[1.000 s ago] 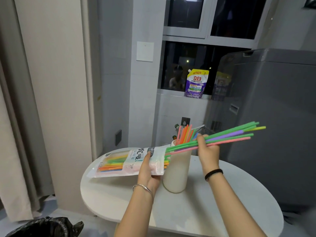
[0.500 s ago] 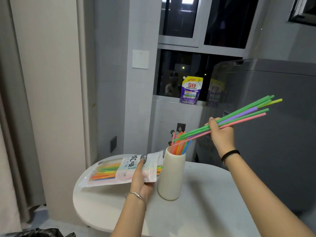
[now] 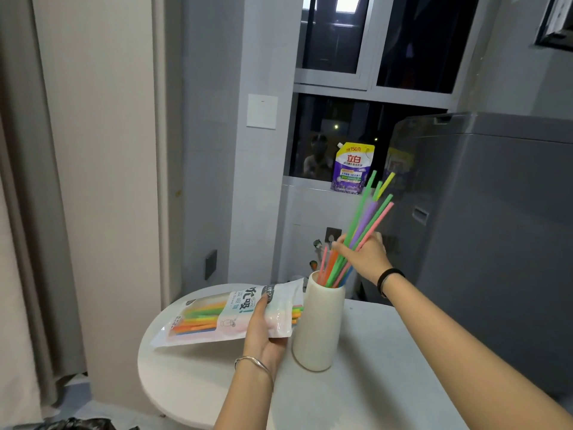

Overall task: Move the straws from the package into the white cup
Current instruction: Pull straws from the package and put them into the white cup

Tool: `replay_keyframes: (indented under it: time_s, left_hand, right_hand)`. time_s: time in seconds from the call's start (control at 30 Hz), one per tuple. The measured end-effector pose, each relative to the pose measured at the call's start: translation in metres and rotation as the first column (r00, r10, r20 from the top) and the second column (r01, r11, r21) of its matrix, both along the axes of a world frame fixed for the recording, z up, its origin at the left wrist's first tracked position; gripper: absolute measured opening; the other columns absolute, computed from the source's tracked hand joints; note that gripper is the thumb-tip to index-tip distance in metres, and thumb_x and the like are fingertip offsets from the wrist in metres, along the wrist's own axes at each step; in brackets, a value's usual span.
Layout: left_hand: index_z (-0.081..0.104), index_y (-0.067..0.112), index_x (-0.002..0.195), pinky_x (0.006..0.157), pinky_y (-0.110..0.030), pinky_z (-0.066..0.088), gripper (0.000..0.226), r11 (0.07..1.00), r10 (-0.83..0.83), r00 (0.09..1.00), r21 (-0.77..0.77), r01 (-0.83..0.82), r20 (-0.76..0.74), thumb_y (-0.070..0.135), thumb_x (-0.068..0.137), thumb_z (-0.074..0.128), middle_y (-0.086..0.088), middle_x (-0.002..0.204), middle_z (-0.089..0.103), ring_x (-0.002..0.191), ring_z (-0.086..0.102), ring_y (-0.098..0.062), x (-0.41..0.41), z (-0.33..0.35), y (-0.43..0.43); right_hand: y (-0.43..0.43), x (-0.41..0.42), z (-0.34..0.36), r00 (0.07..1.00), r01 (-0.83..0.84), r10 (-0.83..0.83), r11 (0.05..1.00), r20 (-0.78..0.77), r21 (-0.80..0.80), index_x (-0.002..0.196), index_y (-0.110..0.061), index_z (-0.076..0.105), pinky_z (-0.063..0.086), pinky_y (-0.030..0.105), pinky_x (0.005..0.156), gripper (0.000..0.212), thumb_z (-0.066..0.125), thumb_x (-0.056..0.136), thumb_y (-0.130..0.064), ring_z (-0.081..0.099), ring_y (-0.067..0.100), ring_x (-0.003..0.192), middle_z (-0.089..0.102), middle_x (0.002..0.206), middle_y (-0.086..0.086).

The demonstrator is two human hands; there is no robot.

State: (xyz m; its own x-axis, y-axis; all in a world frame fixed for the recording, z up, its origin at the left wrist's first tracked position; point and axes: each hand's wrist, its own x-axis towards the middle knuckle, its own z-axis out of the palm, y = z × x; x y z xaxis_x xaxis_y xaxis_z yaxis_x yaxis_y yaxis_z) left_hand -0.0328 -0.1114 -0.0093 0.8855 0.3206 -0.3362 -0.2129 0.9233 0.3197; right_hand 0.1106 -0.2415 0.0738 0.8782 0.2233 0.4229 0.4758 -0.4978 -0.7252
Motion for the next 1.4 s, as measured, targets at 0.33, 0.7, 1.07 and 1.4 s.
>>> replay_keyframes:
  time_s: [0.33, 0.7, 1.07, 1.4]
  left_hand:
    - [0.051, 0.019, 0.121, 0.031, -0.027, 0.048, 0.032, 0.999, 0.038, 0.999, -0.011, -0.038, -0.030, 0.015, 0.091, 0.062, -0.008, 0.076, 0.068, 0.037, 0.065, -0.018, 0.002, -0.001, 0.004]
    - [0.051, 0.018, 0.120, 0.032, -0.027, 0.049, 0.034, 0.998, 0.042, 0.999, -0.049, -0.043, -0.010, 0.013, 0.089, 0.064, -0.008, 0.078, 0.068, 0.039, 0.067, -0.020, -0.002, 0.000, 0.001]
    - [0.045, 0.009, 0.142, 0.047, -0.025, 0.056, 0.052, 0.977, 0.139, 0.990, 0.160, -0.139, 0.009, 0.021, 0.093, 0.059, -0.020, 0.131, 0.060, 0.097, 0.058, -0.034, 0.007, -0.008, 0.016]
    - [0.072, 0.014, 0.100, 0.060, -0.014, 0.054, 0.039, 0.621, 0.385, 0.923, 0.733, -0.276, 0.021, 0.027, 0.066, 0.086, 0.004, 0.095, 0.076, 0.078, 0.072, -0.002, 0.005, -0.002, 0.015]
  right_hand:
    - [-0.001, 0.006, -0.015, 0.992, -0.129, 0.129, 0.991, -0.002, 0.016, 0.116, -0.015, 0.060, 0.046, 0.035, 0.095, 0.044, 0.075, 0.076, -0.024, 0.051, 0.017, 0.113, 0.055, 0.127, 0.008]
    - [0.005, -0.002, -0.020, 0.980, -0.029, 0.123, 0.871, 0.159, -0.491, 0.146, -0.021, 0.029, 0.005, 0.036, 0.118, 0.050, 0.025, 0.100, -0.041, 0.015, 0.015, 0.145, 0.030, 0.154, 0.002]
    - [0.053, -0.087, -0.037, 0.983, -0.112, 0.020, 0.855, 0.184, 0.506, 0.105, -0.018, 0.058, 0.042, 0.031, 0.099, 0.017, 0.043, 0.097, -0.018, 0.053, 0.021, 0.113, 0.061, 0.116, -0.001]
    - [0.075, -0.105, -0.088, 0.548, 0.363, 0.722, 0.249, -0.422, 0.898, 0.117, -0.015, 0.057, 0.043, 0.045, 0.098, 0.045, 0.031, 0.097, -0.045, 0.056, 0.032, 0.111, 0.062, 0.115, 0.013]
